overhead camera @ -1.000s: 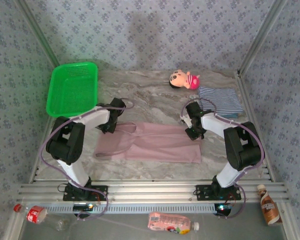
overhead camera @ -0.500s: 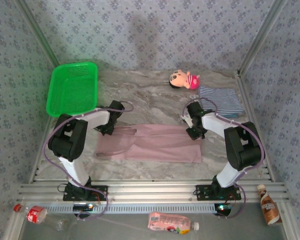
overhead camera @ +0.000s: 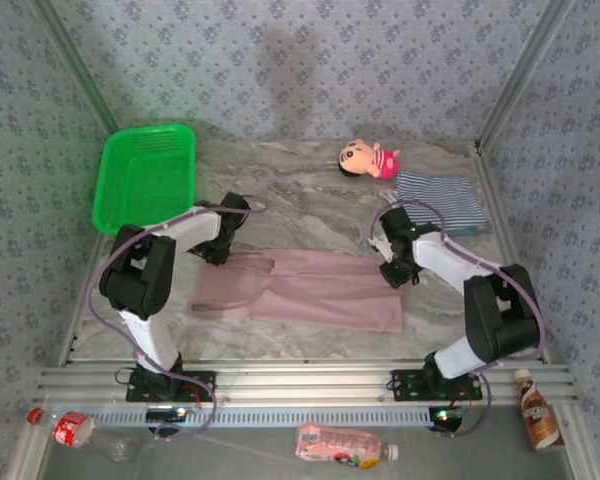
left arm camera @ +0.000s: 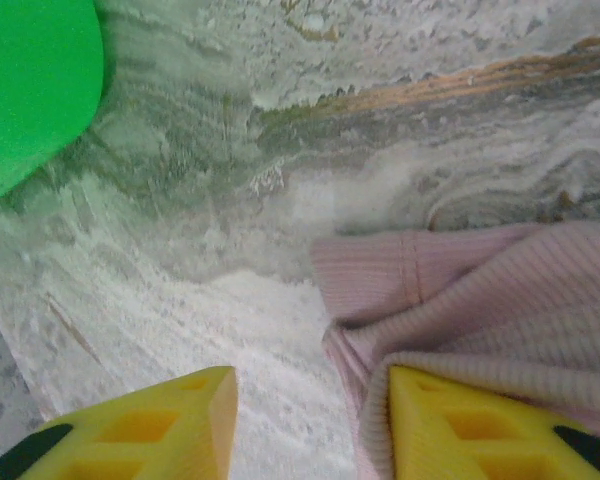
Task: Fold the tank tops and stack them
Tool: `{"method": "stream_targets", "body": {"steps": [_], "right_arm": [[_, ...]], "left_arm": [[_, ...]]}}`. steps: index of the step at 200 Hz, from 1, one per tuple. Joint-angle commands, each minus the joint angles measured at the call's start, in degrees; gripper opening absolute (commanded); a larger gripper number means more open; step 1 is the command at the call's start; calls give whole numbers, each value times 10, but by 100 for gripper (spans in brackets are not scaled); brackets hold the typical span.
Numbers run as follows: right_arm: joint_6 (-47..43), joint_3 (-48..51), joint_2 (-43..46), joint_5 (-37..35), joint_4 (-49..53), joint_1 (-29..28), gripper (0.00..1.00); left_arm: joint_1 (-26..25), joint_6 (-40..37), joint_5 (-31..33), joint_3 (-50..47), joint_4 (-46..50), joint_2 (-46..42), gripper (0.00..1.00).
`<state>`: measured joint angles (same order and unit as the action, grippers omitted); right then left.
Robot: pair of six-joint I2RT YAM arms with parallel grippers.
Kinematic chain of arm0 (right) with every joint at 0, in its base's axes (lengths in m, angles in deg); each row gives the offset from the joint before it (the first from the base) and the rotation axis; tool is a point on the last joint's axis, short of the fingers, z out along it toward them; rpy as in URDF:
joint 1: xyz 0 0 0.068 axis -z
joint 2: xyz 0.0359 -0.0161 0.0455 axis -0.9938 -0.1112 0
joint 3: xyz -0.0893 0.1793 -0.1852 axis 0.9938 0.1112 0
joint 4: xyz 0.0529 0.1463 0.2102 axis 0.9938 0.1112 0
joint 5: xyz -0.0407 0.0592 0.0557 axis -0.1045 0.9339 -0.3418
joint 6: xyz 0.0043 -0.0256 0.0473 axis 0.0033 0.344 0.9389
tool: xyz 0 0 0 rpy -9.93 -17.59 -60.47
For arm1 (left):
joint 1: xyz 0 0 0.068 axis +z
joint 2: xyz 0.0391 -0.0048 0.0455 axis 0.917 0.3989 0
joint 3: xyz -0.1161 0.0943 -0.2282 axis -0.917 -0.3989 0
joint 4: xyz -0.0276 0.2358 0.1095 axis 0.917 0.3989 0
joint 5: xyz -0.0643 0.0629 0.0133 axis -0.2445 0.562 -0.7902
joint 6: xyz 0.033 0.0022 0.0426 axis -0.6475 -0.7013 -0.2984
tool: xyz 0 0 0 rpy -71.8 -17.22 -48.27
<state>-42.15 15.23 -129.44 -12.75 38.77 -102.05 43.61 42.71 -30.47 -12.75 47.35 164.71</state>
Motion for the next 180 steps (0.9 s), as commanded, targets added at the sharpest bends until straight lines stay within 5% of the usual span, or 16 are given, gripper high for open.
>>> {"method": "stream_targets", "body": {"steps": [1,40,90,130,180], "right_arm": [[-62,-3,38,53,-10,-16,51],[-134,-4,20,158,-39,-33,56],[-167,-20,-55,159,-68,-42,55],[-169,-20,-87,148,-52,-43,47],[-148,14,-68,139,-16,-57,34]], "left_arm": [[-1,25,-42,41,94,-10,49],[0,80,-90,64,181,-36,58],[-16,218,-222,72,188,-83,58],[-34,304,-263,31,104,-55,53],[-40,287,-269,60,60,27,34]]}}
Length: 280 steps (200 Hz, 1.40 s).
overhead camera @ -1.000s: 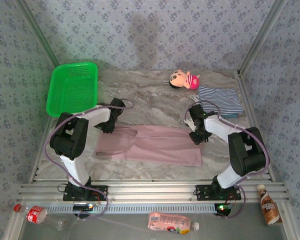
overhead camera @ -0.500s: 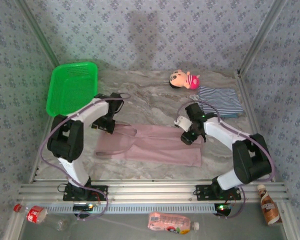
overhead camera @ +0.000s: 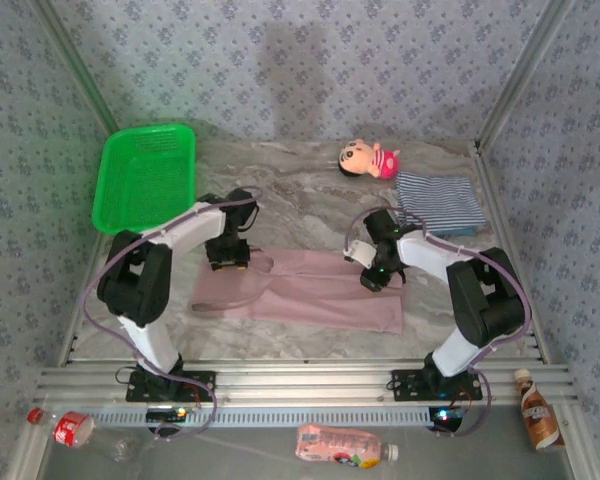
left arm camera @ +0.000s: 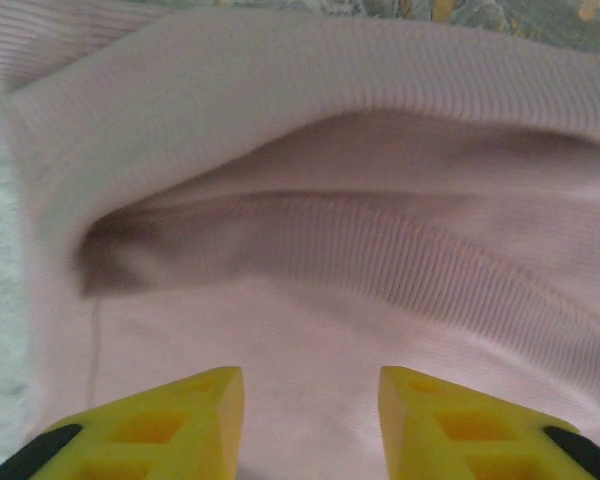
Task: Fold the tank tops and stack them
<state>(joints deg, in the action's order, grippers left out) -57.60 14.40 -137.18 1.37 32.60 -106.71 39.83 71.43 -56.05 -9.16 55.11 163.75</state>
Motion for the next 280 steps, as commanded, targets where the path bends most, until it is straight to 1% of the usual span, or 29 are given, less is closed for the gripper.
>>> {"method": "stream_targets", "body": {"steps": [1,12,23,71,93,122,158,171,199,217,251,280], "right_arm": [[7,23,11,-3,46,-11,34],[10,32,18,-8,55,-18,33],[13,40,27,-8,62,-25,32],[40,61,64,10,103,-58,32],[53,61,69,25,125,-88,34],[63,62,61,59,129,-136,39],[78,48,47,87,131,-204,40],[84,38,40,98,135,-225,41],[102,19,15,107,140,-298,42],[113,6,-6,106,141,-334,43],[131,-23,-21,114,135,-369,43],[124,-40,-12,130,133,-369,45]], "left_arm": [[-2,-1,-13,25,-18,38,34],[-2,-18,-1,45,-9,58,30],[1,-32,2,65,0,82,28],[6,-109,10,167,6,171,27],[6,-150,23,247,22,230,27],[9,-175,35,368,39,302,27],[6,-197,8,483,48,363,27],[5,-202,-5,506,46,374,28],[-1,-209,-30,542,44,394,29],[-6,-214,-43,567,51,411,29],[-22,-227,-65,614,55,437,31],[-30,-226,-67,682,86,454,36]]}}
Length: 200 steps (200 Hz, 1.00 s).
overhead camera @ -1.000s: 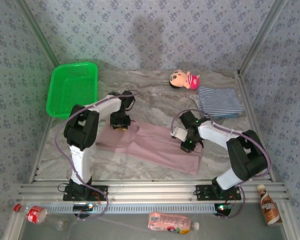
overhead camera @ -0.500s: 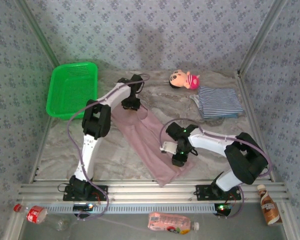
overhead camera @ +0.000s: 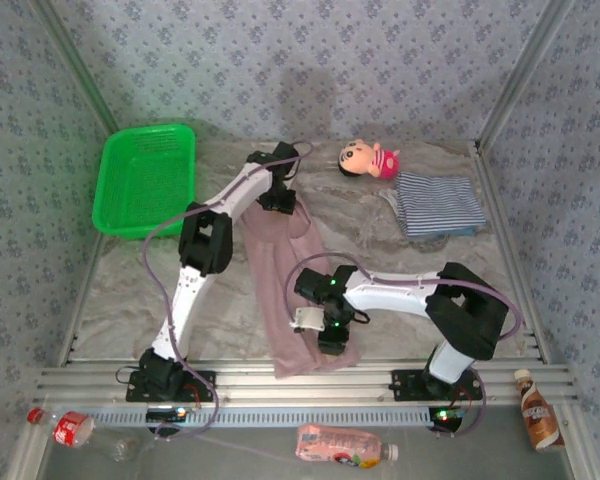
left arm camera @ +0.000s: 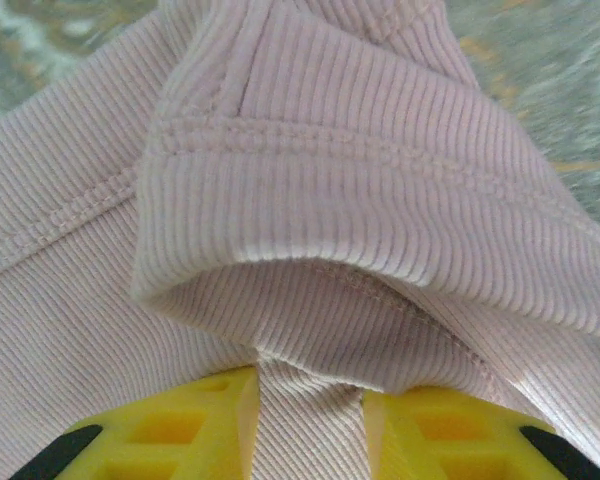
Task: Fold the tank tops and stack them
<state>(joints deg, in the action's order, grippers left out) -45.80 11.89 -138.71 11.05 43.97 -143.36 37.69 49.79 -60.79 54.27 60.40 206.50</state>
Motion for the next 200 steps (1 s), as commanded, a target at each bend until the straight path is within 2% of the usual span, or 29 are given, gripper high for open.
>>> {"method": "stream_targets", "body": {"steps": [1,50,79,97,109,148,178,200], "right_arm": [[6,-15,5,33,18,-3,45],[-13,-7,83,43,-17,41,49],[-24,5,117,36,-37,82,52],[-33,4,121,30,-37,106,54],[-38,5,122,27,-40,118,55],[-47,5,124,25,-44,146,57],[-48,6,125,26,-48,155,57],[-46,7,125,23,-49,161,57]], "left_arm": [[-9,-9,-20,49,33,27,36],[-9,14,9,83,73,-36,44],[0,52,104,56,120,-95,46],[7,83,183,-20,105,-148,49],[14,104,209,-81,77,-181,50],[39,162,236,-174,60,-209,53],[57,176,191,-245,-20,-216,53],[65,170,173,-250,-53,-197,53]]}}
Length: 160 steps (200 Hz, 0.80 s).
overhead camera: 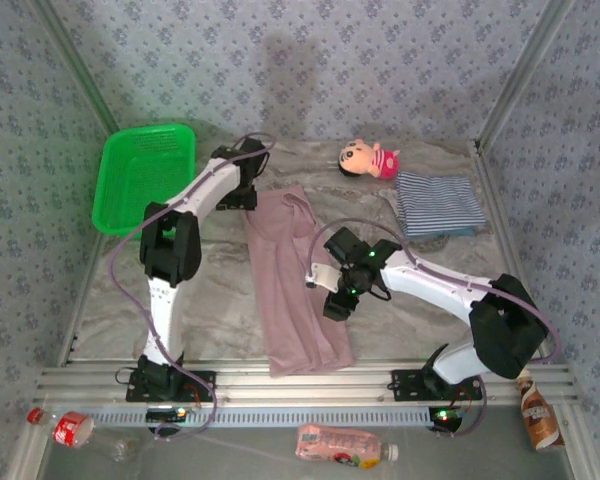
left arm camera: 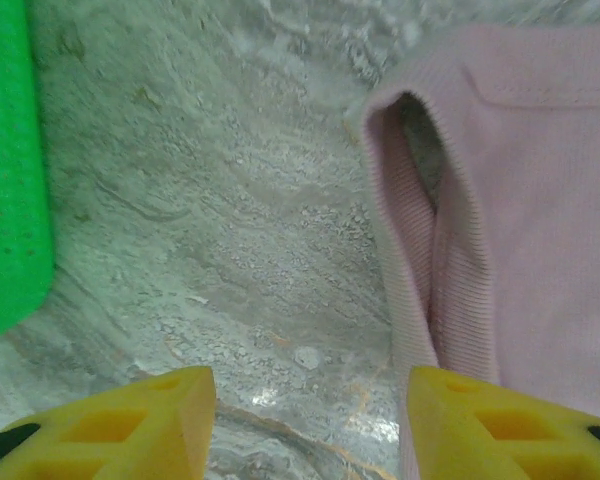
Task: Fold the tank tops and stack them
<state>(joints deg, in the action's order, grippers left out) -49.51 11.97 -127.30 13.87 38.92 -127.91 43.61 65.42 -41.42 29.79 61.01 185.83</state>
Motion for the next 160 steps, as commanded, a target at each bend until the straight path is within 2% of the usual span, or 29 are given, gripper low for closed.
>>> {"method": "stream_targets", "body": {"steps": [1,53,160], "right_arm": [[-8,6,11,-5,1,6,57],[2,15,11,-6,-8,11,57],[21,31,12,1,-28,20,57]], "left_arm": [[6,13,-21,-5,-60,11,53],[23,2,-64,10,-115,52,53],[22,-7,-112,95,-122,104,52]]}}
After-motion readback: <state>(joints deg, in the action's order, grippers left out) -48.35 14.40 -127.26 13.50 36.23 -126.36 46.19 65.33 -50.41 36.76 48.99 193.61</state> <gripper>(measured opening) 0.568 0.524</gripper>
